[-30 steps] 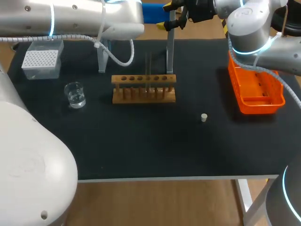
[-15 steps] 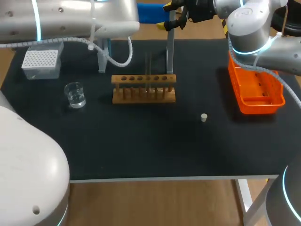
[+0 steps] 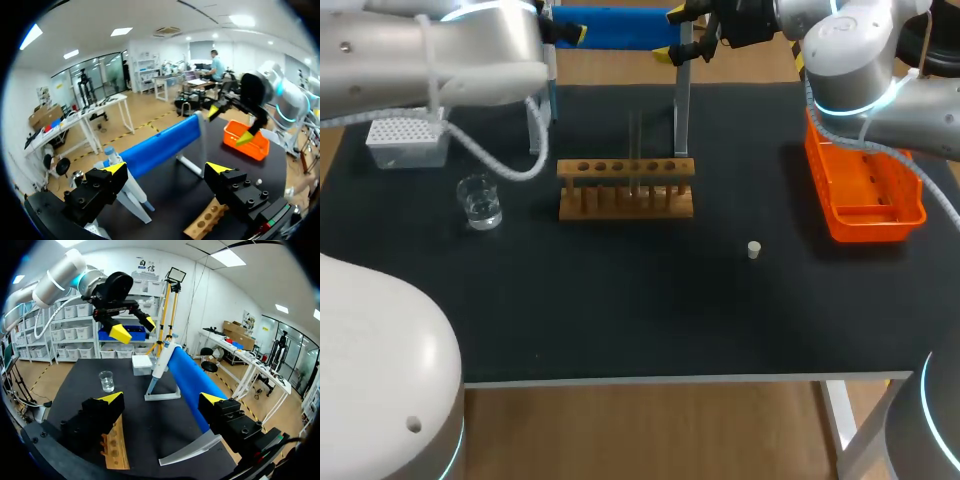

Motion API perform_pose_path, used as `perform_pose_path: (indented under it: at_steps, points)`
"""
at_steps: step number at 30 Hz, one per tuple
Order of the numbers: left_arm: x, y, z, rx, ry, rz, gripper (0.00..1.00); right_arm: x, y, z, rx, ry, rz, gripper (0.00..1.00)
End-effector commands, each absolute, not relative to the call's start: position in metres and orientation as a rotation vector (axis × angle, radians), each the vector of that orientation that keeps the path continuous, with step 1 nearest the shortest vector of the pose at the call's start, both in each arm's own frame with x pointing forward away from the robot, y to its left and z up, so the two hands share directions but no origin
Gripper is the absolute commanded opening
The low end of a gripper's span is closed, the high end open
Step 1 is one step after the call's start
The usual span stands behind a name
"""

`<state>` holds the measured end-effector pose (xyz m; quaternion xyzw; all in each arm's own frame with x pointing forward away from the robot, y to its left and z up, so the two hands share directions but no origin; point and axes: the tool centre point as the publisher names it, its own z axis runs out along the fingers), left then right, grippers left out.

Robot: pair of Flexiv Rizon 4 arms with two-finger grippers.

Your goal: Invert the test tube, pick up the pipette, mount the tip to pipette, aspirate from beaker and dispense into the tube, eject the tip, return the pipette, and cap with the stopper.

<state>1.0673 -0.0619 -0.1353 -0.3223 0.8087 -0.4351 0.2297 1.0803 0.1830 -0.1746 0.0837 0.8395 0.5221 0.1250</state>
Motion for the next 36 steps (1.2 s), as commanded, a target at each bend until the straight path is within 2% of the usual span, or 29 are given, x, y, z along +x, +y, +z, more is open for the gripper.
perform_pose_path:
  at_steps: [1, 10, 31, 36]
  points:
    - [1.036, -0.047, -0.128, -0.604, 2.256, -1.542, 1.00, 1.080, 0.183, -0.174, 0.244, 2.449, 1.518, 1.00]
    - [1.007, -0.063, -0.140, -0.409, 2.369, -1.601, 1.00, 1.080, 0.183, -0.174, 0.244, 2.449, 1.518, 1.00]
    - [1.007, -0.063, -0.140, -0.409, 2.369, -1.601, 1.00, 1.080, 0.183, -0.174, 0.244, 2.449, 1.518, 1.00]
    - [0.976, -0.068, -0.147, -0.363, 2.404, -1.584, 1.00, 1.080, 0.183, -0.174, 0.244, 2.449, 1.518, 1.00]
